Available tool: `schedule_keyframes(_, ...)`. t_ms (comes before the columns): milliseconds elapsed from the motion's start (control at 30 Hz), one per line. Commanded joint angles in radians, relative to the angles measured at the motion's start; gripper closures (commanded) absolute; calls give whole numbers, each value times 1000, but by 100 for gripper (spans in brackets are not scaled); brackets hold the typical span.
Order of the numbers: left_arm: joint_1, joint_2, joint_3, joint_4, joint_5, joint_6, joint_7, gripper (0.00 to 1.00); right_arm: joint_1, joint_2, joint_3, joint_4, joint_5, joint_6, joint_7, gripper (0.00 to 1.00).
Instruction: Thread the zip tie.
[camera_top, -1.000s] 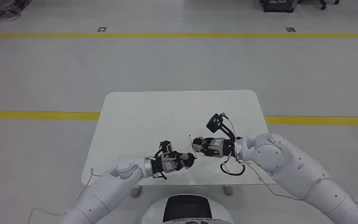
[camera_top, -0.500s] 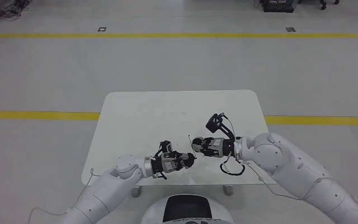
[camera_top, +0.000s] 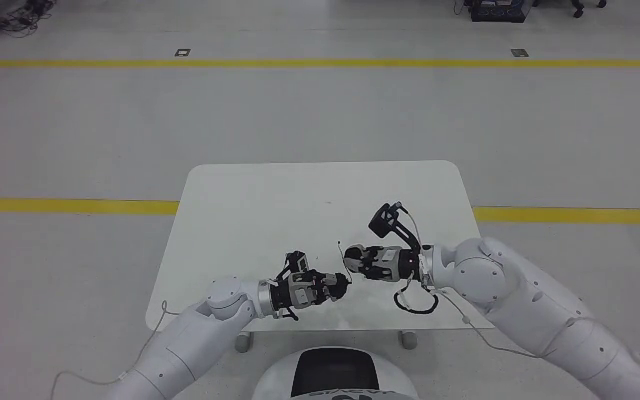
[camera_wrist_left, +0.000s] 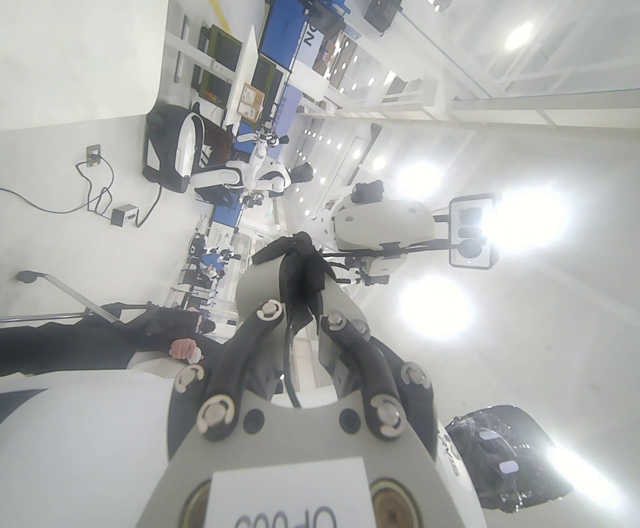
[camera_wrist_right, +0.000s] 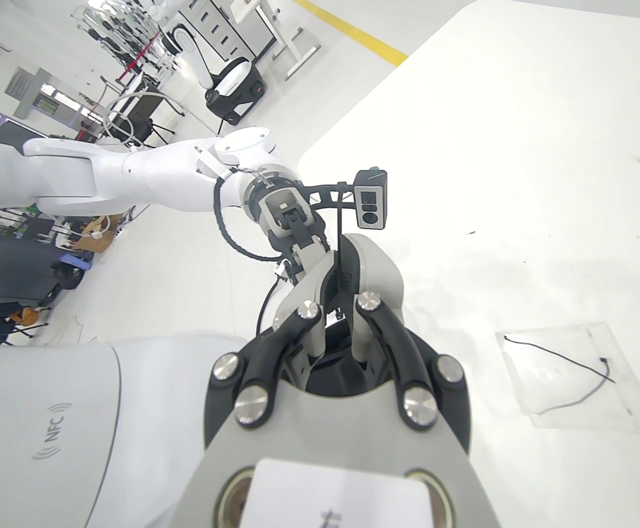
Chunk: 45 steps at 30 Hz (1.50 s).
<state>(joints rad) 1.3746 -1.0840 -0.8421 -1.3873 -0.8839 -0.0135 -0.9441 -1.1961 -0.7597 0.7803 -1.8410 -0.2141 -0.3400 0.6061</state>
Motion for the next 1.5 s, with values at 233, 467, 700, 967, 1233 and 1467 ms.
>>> schedule_keyframes(233, 0, 0, 0, 0, 0, 0, 0, 100, -1, 4, 1, -5, -3, 0, -10, 100)
schedule_keyframes(467, 0, 0, 0, 0, 0, 0, 0, 100, -1, 4, -5, -4, 0, 0, -14, 100)
schedule_keyframes(700, 0, 0, 0, 0, 0, 0, 0, 100, 4, 4, -11, -2, 1, 0, -17, 100)
schedule_keyframes(967, 0, 0, 0, 0, 0, 0, 0, 100, 2, 5, -15, -2, 0, 0, -20, 100)
schedule_keyframes(1233, 0, 0, 0, 0, 0, 0, 0, 100, -6, 8, -16, -6, -3, 0, -28, 100)
schedule_keyframes(1467, 0, 0, 0, 0, 0, 0, 0, 100, -15, 13, -11, -12, -7, 0, -35, 100)
